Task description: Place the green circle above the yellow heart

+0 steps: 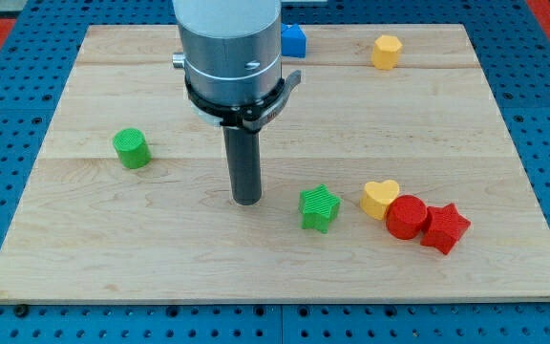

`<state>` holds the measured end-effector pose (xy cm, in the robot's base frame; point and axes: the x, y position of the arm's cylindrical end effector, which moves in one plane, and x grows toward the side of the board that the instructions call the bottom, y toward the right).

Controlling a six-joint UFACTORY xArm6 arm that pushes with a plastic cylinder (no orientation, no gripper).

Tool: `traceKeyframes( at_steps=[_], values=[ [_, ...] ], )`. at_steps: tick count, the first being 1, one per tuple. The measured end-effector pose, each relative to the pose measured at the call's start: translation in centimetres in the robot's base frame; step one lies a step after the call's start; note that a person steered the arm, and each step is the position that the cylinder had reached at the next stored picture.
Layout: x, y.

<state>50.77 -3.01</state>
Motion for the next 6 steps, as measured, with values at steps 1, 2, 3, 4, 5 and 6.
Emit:
traceKeyframes(
  at_steps=[1,2,3,4,5,6],
  values=[
    [0.1,6.1],
    [0.4,9.6],
    [0.4,9.6],
    [0.5,6.5],
    [-1.5,1.3],
    [-0.1,-7.9]
  ],
)
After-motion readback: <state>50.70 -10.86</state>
